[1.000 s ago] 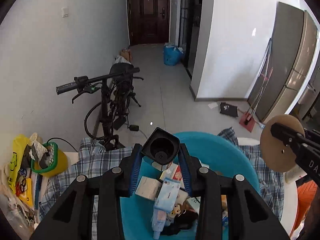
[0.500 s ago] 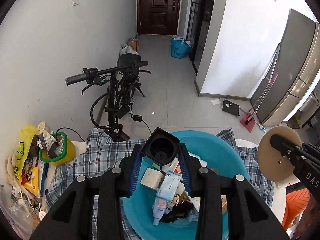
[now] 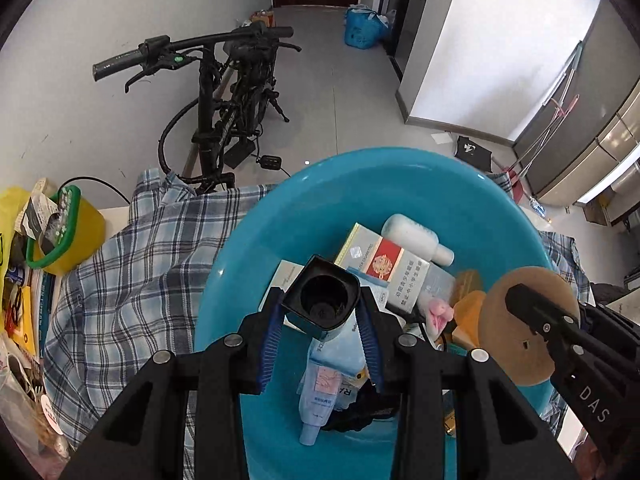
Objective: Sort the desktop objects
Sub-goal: 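Open the left gripper to drop the black holder into the basin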
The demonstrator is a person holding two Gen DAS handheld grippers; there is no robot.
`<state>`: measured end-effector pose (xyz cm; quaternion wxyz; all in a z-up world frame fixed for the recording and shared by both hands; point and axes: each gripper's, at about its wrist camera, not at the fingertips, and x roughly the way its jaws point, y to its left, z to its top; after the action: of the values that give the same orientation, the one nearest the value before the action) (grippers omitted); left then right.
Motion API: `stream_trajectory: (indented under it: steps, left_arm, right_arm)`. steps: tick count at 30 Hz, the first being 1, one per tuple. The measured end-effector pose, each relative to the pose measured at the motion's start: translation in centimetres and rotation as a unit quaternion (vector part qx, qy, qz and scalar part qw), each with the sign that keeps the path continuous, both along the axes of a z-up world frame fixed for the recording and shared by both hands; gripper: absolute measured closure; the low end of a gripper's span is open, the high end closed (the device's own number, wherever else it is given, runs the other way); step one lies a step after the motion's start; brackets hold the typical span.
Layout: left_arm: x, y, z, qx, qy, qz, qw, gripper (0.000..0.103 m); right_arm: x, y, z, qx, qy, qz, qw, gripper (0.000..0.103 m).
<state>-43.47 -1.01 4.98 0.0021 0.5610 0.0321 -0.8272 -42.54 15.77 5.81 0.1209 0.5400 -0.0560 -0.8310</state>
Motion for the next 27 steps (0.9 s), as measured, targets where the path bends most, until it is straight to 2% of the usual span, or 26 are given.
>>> stream_trajectory:
  steps: [6, 14, 16, 17, 18, 21, 24, 27]
  left_arm:
    - [0.1, 0.7, -2.1, 0.005, -0.021, -0.004, 0.9998, 0.064]
    - [-0.1, 1.3, -1.2, 0.005, -0.01, -0.009, 0.9999, 0.064]
    - [0.0, 1.0, -0.7, 0.012, 0.001, 0.002, 0.9999, 0.055]
    - [-0.1, 0.8, -0.5, 0.015, 0.005, 0.008, 0.9998, 0.032]
    - [0.0, 0.5, -0.2, 0.018, 0.013, 0.018, 0.9996, 0.015]
    - [0.2, -0.4, 0.9, 0.031, 0.04, 0.037, 0.998, 0.015]
    - [0.0, -0.8, 1.2, 0.025, 0.029, 0.041, 0.9984, 0.015]
    - [0.2, -0.9, 1.7, 0.014, 0.035, 0.04, 0.9985, 0.015]
  right_arm:
    - [0.1, 0.2, -2.3, -0.004, -0.022, -0.005, 1.0, 0.088]
    - [-0.1, 0.9, -2.2, -0.009, -0.021, -0.01, 1.0, 0.088]
    - [-0.1, 1.1, -2.1, -0.012, -0.021, -0.01, 1.0, 0.088]
    - [-0.1, 1.1, -2.1, -0.014, -0.021, -0.011, 1.0, 0.088]
    - [-0.1, 1.2, -2.1, -0.015, -0.022, -0.011, 1.0, 0.088]
    - [0.0, 1.2, -2.2, -0.019, -0.023, -0.011, 0.999, 0.088]
    - [0.0, 1.0, -2.1, -0.019, -0.022, -0.008, 1.0, 0.088]
    - [-0.1, 0.8, -1.9, -0.023, -0.02, -0.007, 1.0, 0.088]
